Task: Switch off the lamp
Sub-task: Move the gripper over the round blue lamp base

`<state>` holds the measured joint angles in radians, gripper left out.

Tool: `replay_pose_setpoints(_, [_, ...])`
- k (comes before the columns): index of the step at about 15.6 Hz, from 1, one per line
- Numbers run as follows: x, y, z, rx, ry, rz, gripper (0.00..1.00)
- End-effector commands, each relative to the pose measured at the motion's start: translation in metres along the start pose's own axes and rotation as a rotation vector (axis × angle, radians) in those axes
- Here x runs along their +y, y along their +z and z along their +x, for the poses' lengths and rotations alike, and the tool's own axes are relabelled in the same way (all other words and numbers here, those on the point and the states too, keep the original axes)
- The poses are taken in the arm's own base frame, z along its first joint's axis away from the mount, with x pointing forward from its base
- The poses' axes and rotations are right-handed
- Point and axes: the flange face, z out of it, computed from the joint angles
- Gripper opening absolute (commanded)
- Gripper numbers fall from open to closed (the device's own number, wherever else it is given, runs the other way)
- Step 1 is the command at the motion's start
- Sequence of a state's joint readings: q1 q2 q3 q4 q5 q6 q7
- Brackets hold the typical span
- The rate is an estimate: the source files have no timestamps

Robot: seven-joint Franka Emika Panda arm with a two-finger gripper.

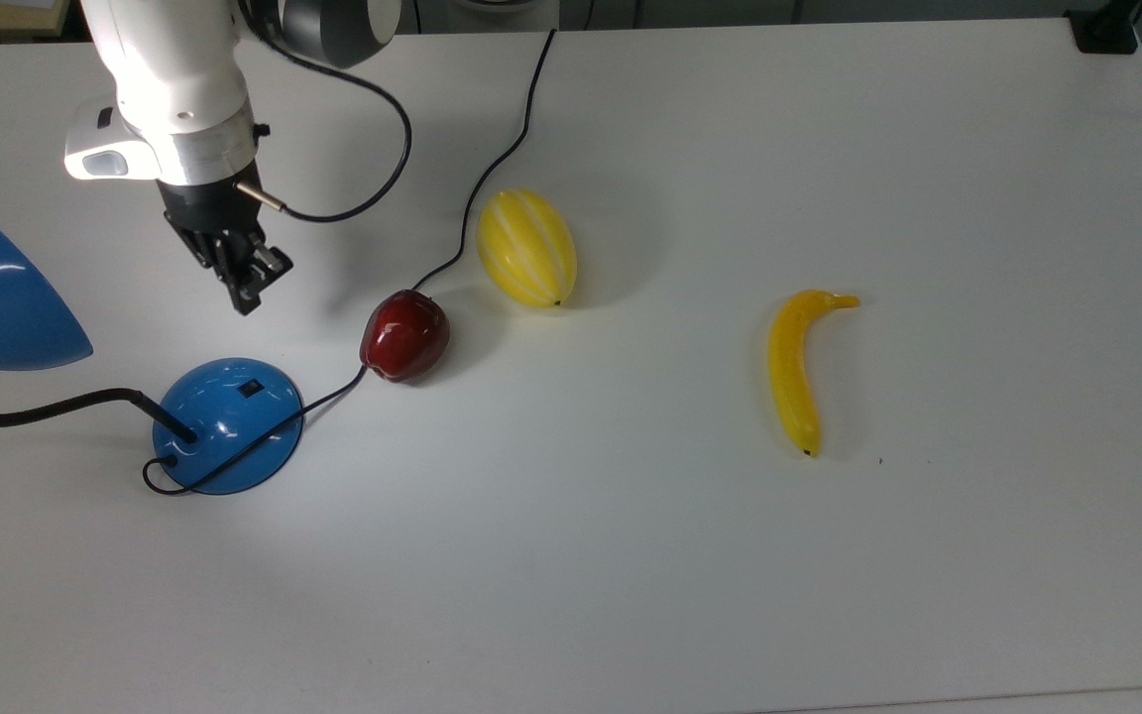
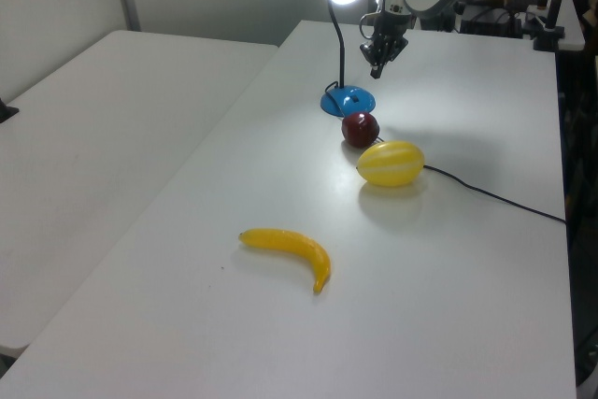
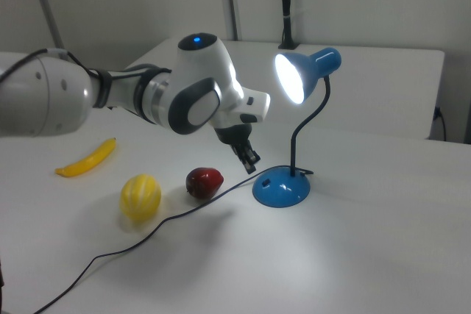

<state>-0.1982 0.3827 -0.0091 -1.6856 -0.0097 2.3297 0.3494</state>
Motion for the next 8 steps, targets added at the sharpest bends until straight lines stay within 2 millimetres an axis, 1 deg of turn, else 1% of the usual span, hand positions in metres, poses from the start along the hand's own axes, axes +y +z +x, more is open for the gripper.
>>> replay_pose_setpoints(1, [0.011, 0.021, 0.013, 0.097, 0.062, 0.019, 0.00])
replay_pose_setpoints(4, [0.012, 0.035, 0.017, 0.151, 0.080, 0.037, 0.00])
replay_pose_setpoints(6, [0.009, 0.045, 0.018, 0.178, 0.079, 0.049, 0.00])
replay_pose_setpoints(8, [0.008, 0.050, 0.020, 0.211, 0.082, 0.061, 0.00])
